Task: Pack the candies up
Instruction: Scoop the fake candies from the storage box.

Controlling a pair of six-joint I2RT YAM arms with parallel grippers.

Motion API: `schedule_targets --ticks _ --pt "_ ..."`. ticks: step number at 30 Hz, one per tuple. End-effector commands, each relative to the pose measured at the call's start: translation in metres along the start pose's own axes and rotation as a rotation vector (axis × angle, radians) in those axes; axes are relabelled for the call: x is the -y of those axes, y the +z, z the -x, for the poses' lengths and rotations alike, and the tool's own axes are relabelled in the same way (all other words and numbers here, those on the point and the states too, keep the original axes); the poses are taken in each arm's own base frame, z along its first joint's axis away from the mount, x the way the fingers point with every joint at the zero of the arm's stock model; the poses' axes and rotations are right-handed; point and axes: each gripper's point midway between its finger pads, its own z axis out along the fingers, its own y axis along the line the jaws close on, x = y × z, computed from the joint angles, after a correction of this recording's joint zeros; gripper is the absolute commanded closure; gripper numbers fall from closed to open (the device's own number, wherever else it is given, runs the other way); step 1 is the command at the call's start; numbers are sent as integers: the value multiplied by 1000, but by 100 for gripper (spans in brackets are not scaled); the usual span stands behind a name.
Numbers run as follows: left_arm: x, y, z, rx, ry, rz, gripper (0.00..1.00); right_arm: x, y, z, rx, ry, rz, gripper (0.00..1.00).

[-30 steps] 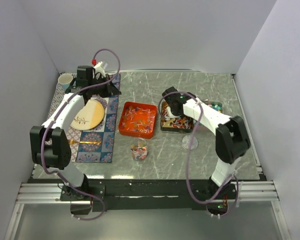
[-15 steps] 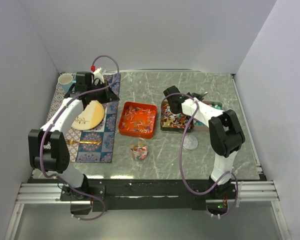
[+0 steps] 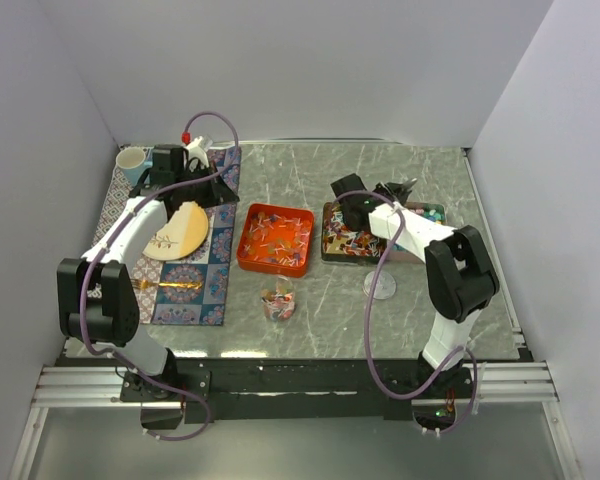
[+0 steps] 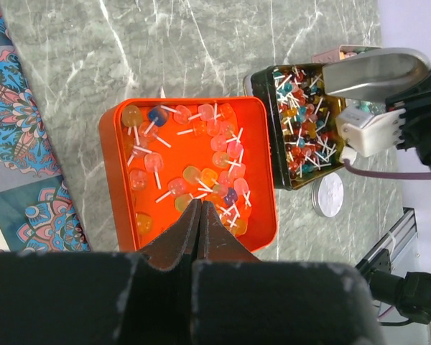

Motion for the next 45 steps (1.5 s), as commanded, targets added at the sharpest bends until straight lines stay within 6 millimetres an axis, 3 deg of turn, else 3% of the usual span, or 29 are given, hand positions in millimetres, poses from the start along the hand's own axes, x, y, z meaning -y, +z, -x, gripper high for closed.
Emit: schedule_targets --ticks 1,5,9,11,17,22,27,37,41,45 --pt "15 -11 12 56 29 -41 99 2 -6 -14 -70 12 -44 100" --pt "13 -14 14 64 33 -31 99 -15 -2 16 -48 -89 -72 100" --pt "12 -16 15 70 29 -26 99 -36 -7 35 30 -171 -23 100" --pt "10 -16 14 73 25 -19 99 -37 -9 43 66 -147 -8 100" --pt "5 -16 11 80 21 -6 99 -21 -34 66 206 -166 -77 100" --pt "0 -17 12 86 26 19 99 -10 -49 106 341 -117 -12 100" --pt "-8 -17 8 78 14 39 99 0 -60 132 480 -96 -46 100" --pt "-21 -9 16 63 -6 77 99 -48 -59 167 777 -104 121 100" --pt "-29 -4 17 45 -14 95 99 -50 -57 175 880 -48 134 100" --pt "-38 -1 17 31 -18 120 99 -48 -57 184 995 78 273 100"
